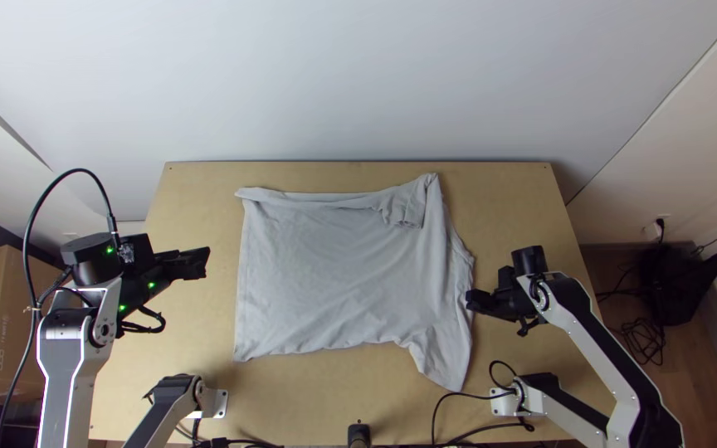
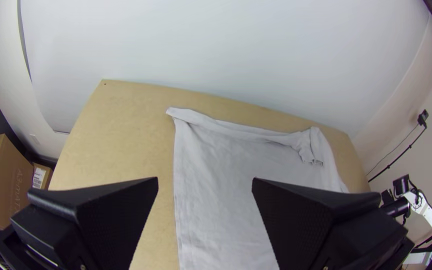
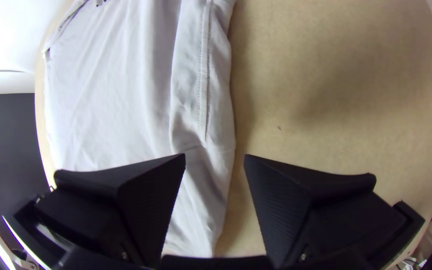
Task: Fold the t-shirt
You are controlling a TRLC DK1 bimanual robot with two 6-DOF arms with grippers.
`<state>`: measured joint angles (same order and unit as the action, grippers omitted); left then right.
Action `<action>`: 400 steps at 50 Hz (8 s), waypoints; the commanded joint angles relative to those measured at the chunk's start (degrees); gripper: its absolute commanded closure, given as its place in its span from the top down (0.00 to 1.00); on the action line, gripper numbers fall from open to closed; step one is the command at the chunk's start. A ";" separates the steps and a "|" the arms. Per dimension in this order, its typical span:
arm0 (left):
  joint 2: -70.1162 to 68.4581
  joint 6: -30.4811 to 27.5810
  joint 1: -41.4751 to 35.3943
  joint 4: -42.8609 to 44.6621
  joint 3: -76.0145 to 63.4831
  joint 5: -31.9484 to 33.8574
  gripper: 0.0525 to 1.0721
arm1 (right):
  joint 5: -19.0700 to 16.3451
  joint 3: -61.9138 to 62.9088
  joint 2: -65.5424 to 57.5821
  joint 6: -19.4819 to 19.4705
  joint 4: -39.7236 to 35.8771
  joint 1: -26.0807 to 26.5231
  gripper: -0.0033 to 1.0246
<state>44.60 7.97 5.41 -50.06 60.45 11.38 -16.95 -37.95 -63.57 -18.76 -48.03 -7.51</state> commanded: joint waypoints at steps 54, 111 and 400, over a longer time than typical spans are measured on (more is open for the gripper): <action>-2.59 -45.67 1.27 -30.62 -6.39 2.77 0.90 | 1.57 4.29 -5.25 1.36 9.53 -4.18 0.03; 21.58 -39.26 -25.62 -13.83 -24.85 -8.92 0.89 | 6.23 1.39 8.46 1.80 6.81 -2.60 0.03; 72.12 4.25 -0.93 56.22 20.85 -11.11 0.02 | 8.78 -45.01 -57.45 0.40 66.31 0.74 0.03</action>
<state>115.59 10.59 4.08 7.33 78.78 0.47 -8.54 -80.82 -120.33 -19.22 19.11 -7.81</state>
